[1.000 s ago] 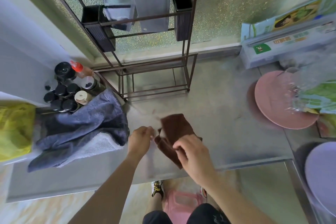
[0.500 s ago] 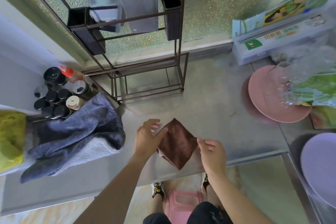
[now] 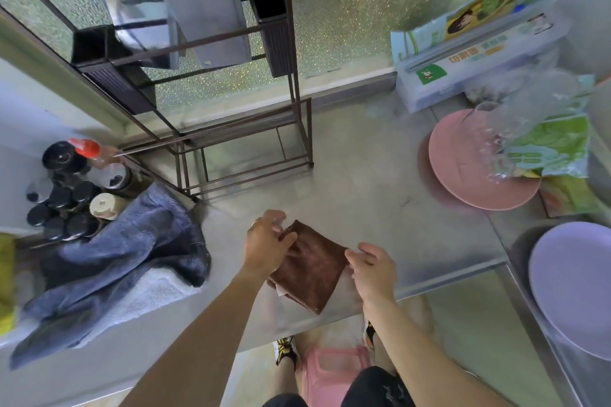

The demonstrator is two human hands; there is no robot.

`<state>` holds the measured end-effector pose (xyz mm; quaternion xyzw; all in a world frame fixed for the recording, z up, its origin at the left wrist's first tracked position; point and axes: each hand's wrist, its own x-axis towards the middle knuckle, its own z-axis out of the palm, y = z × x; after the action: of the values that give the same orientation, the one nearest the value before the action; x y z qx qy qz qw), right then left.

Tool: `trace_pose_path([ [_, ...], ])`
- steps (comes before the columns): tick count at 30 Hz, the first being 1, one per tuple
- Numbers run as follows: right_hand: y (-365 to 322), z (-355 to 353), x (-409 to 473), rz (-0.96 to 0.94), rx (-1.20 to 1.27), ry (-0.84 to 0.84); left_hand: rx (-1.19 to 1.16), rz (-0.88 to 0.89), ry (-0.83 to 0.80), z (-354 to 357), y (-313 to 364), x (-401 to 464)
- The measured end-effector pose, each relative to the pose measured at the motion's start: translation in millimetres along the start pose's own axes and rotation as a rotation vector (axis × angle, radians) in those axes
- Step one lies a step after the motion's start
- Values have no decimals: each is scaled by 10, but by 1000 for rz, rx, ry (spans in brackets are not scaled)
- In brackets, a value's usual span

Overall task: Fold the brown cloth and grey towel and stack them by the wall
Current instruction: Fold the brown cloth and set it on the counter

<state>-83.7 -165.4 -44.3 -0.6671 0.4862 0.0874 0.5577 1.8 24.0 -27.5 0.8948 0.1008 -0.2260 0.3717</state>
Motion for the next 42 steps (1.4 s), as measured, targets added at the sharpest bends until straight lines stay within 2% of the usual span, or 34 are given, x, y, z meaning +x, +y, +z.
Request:
trace_pose_path([
  [2,49,-18,25,-218,-343,-47,111,72,-51,-3,-12,17],
  [4,106,-11,68,-329,-535,-95,210,86,-113,-8,-11,35],
  [7,17,17,76,-347,-503,-141,167,-13,-115,-44,-4,17],
  [10,-232,87,137,-412,-423,-178,15,-136,-25,-129,-27,-32],
  [13,-466,243,247,-532,-446,-200,-37,-140,75,-151,-85,-83],
  [15,-547,326,273,-668,-526,-171,76,-16,152,-113,-155,-121],
  [18,-480,343,191,-974,-734,-119,419,304,203,32,-305,-223],
  [20,-298,305,130,-1115,-889,-211,608,503,165,164,-431,-286],
  [22,-74,242,141,-1151,-1083,-311,693,552,104,312,-590,-333],
  [25,125,172,234,-1150,-1244,-345,710,497,78,445,-717,-374],
  [30,15,183,153,-1152,-1280,-326,690,539,92,255,-638,-423],
  [34,-259,395,-205,-1153,-1196,-320,567,419,335,-302,-660,-686],
  [37,-459,803,-595,-1251,-1075,-440,518,236,483,-832,-996,-943],
  [42,-614,1632,-1213,-1246,-1001,-662,551,-27,709,-1560,-1793,-1270],
])
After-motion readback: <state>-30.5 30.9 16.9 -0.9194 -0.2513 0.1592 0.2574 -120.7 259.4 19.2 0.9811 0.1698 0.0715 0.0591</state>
